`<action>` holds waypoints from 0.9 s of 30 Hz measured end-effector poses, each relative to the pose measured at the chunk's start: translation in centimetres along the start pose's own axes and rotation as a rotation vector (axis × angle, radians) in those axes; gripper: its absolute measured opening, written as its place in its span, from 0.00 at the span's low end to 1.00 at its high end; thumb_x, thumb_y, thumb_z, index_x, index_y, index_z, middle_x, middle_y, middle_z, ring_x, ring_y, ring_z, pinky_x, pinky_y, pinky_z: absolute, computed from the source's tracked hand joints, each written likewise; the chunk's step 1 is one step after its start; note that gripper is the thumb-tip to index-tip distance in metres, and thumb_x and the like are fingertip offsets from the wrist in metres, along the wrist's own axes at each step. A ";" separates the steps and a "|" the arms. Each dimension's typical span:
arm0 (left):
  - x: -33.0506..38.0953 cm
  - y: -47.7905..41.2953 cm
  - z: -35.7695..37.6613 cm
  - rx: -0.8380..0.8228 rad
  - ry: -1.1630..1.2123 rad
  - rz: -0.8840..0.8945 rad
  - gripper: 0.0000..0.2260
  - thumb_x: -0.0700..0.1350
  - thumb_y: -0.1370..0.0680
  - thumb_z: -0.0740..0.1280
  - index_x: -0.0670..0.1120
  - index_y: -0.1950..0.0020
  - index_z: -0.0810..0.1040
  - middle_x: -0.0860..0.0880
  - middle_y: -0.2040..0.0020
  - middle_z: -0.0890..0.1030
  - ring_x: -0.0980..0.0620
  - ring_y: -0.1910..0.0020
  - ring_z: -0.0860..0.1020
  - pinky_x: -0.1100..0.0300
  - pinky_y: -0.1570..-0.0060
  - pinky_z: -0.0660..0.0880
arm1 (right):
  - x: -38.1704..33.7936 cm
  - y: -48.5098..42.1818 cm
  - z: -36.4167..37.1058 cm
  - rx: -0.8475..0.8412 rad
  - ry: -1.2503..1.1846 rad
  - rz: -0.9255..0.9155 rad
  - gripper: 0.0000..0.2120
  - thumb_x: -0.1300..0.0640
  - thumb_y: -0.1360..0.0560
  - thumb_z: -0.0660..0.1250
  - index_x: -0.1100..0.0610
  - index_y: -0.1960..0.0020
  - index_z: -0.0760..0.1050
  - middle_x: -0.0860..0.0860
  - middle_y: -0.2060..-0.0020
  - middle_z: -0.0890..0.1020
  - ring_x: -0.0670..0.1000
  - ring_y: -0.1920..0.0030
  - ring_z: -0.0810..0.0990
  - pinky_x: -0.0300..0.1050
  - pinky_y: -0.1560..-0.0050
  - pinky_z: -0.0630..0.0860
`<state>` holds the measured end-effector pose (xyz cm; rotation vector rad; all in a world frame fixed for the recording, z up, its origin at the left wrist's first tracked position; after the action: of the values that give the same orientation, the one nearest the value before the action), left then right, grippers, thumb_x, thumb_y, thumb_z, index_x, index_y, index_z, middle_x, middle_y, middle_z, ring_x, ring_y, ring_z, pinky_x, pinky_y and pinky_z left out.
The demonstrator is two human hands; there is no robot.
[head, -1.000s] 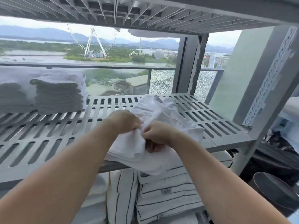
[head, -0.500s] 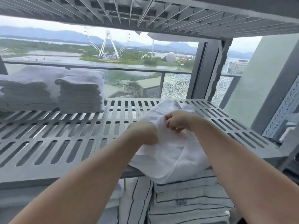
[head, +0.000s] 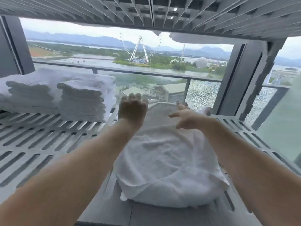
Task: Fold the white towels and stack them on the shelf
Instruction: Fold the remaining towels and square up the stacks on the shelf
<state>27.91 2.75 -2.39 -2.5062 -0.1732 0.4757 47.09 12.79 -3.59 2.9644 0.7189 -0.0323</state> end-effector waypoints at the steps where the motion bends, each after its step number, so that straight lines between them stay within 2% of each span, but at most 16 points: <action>1: 0.9 0.1 0.3 0.026 -0.002 0.034 0.22 0.35 0.28 0.55 0.45 0.39 0.79 0.43 0.45 0.79 0.41 0.47 0.78 0.48 0.48 0.75 | 0.2 -0.8 0.5 -0.023 -0.010 -0.019 0.29 0.55 0.25 0.72 0.40 0.27 0.70 0.54 0.19 0.50 0.58 0.21 0.53 0.48 0.25 0.54; 3: 2.7 0.2 0.9 -0.047 0.111 0.065 0.20 0.36 0.27 0.58 0.47 0.40 0.80 0.44 0.45 0.80 0.42 0.47 0.78 0.50 0.49 0.75 | 0.7 -2.1 1.4 -0.028 -0.056 -0.044 0.27 0.56 0.27 0.73 0.42 0.29 0.73 0.57 0.22 0.63 0.57 0.27 0.67 0.42 0.35 0.65; 4: 3.6 0.4 1.2 -0.133 0.203 0.051 0.17 0.38 0.25 0.60 0.48 0.40 0.81 0.45 0.45 0.80 0.43 0.46 0.79 0.52 0.51 0.75 | 0.9 -2.6 1.7 -0.006 -0.063 -0.054 0.27 0.55 0.27 0.72 0.42 0.29 0.74 0.57 0.24 0.66 0.57 0.30 0.70 0.42 0.36 0.68; 5: 4.4 0.6 1.4 -0.242 0.292 0.029 0.15 0.41 0.23 0.61 0.48 0.40 0.81 0.46 0.43 0.80 0.44 0.44 0.79 0.54 0.53 0.74 | 0.9 -3.0 1.9 0.017 -0.058 -0.061 0.26 0.54 0.26 0.71 0.40 0.29 0.73 0.57 0.24 0.66 0.57 0.29 0.70 0.45 0.34 0.68; 7: 6.0 1.5 1.1 -0.420 0.403 0.027 0.15 0.49 0.20 0.62 0.49 0.35 0.78 0.46 0.38 0.79 0.45 0.39 0.78 0.55 0.54 0.73 | 1.3 -3.3 2.3 0.042 -0.038 -0.048 0.24 0.51 0.23 0.68 0.36 0.29 0.71 0.55 0.21 0.61 0.59 0.24 0.63 0.53 0.26 0.61; 8: 6.7 2.1 0.9 -0.490 0.418 0.030 0.18 0.53 0.20 0.61 0.49 0.32 0.76 0.46 0.34 0.77 0.44 0.36 0.76 0.53 0.50 0.73 | 1.5 -3.4 2.5 0.059 -0.026 -0.039 0.24 0.51 0.22 0.66 0.34 0.29 0.70 0.55 0.20 0.58 0.59 0.22 0.57 0.56 0.24 0.57; 10: 8.2 3.5 0.7 -0.646 0.416 0.020 0.27 0.63 0.20 0.57 0.48 0.27 0.71 0.44 0.28 0.72 0.41 0.31 0.71 0.45 0.39 0.71 | 2.0 -3.2 2.8 0.148 -0.034 -0.015 0.23 0.53 0.23 0.65 0.36 0.30 0.72 0.55 0.21 0.60 0.56 0.21 0.55 0.52 0.23 0.54; 12: 9.5 5.1 0.9 -0.751 0.394 0.009 0.36 0.70 0.23 0.52 0.49 0.22 0.63 0.40 0.23 0.63 0.37 0.25 0.63 0.37 0.31 0.61 | 2.6 -2.7 3.1 0.248 -0.089 0.027 0.21 0.57 0.25 0.64 0.43 0.33 0.76 0.56 0.27 0.69 0.55 0.25 0.62 0.47 0.25 0.58; 13: 9.9 5.9 1.1 -0.760 0.376 0.007 0.39 0.72 0.24 0.49 0.50 0.20 0.57 0.40 0.20 0.57 0.36 0.22 0.56 0.33 0.29 0.53 | 2.8 -2.3 3.4 0.261 -0.103 0.065 0.21 0.58 0.25 0.63 0.45 0.34 0.76 0.56 0.31 0.73 0.56 0.28 0.66 0.50 0.26 0.61; 15: 10.2 7.1 1.8 -0.736 0.406 0.005 0.40 0.72 0.24 0.45 0.52 0.18 0.48 0.41 0.18 0.44 0.37 0.20 0.42 0.28 0.30 0.39 | 3.2 -1.3 4.0 0.229 -0.075 0.164 0.24 0.61 0.25 0.59 0.45 0.31 0.72 0.56 0.35 0.75 0.58 0.33 0.70 0.55 0.30 0.66; 17: 9.6 7.6 2.4 -0.711 0.446 0.035 0.38 0.72 0.23 0.43 0.55 0.18 0.45 0.43 0.18 0.40 0.39 0.20 0.39 0.28 0.30 0.36 | 3.4 0.0 4.2 0.212 -0.022 0.278 0.26 0.62 0.24 0.54 0.46 0.28 0.68 0.57 0.37 0.73 0.60 0.35 0.70 0.56 0.33 0.70; 19: 8.2 7.5 2.7 -0.685 0.450 0.104 0.35 0.71 0.22 0.43 0.57 0.18 0.45 0.46 0.17 0.42 0.42 0.19 0.42 0.30 0.27 0.39 | 3.5 1.6 4.2 0.208 0.002 0.374 0.26 0.63 0.22 0.54 0.47 0.26 0.67 0.59 0.35 0.72 0.61 0.34 0.71 0.55 0.35 0.72; 21: 6.3 6.7 2.7 -0.664 0.371 0.153 0.32 0.69 0.20 0.43 0.58 0.18 0.48 0.46 0.17 0.46 0.42 0.19 0.46 0.35 0.25 0.45 | 3.8 3.5 4.3 0.242 -0.011 0.440 0.24 0.66 0.22 0.55 0.54 0.28 0.70 0.60 0.35 0.74 0.60 0.36 0.74 0.51 0.36 0.74; 24: 3.8 4.8 0.5 -0.595 0.023 0.132 0.26 0.61 0.16 0.48 0.53 0.19 0.57 0.41 0.19 0.58 0.37 0.21 0.56 0.37 0.26 0.55 | 3.8 6.9 4.9 0.312 -0.007 0.495 0.18 0.68 0.23 0.56 0.63 0.37 0.77 0.61 0.40 0.79 0.59 0.40 0.78 0.49 0.38 0.75; 25: 3.8 4.8 -0.5 -0.561 -0.010 0.148 0.23 0.56 0.16 0.52 0.52 0.21 0.62 0.42 0.22 0.64 0.37 0.24 0.62 0.38 0.28 0.60 | 3.5 8.2 5.2 0.299 0.013 0.510 0.17 0.67 0.23 0.56 0.64 0.38 0.76 0.62 0.40 0.79 0.60 0.40 0.78 0.51 0.38 0.75; 27: 5.1 5.9 -2.0 -0.491 0.169 0.224 0.18 0.52 0.17 0.57 0.53 0.28 0.71 0.45 0.29 0.73 0.40 0.30 0.71 0.43 0.37 0.70 | 2.9 10.5 5.7 0.292 0.047 0.554 0.16 0.65 0.23 0.56 0.64 0.39 0.76 0.63 0.40 0.78 0.61 0.41 0.77 0.53 0.41 0.75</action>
<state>33.48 -2.05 -5.69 -3.0527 0.0692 0.3345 54.47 4.32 -8.55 3.3360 -0.1384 -0.0298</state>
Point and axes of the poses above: each hand's wrist, its own y-axis away from the middle knuckle, its own z-axis out of the palm, x = y × z, the point moved 2 cm from there along -y, towards the middle knuckle
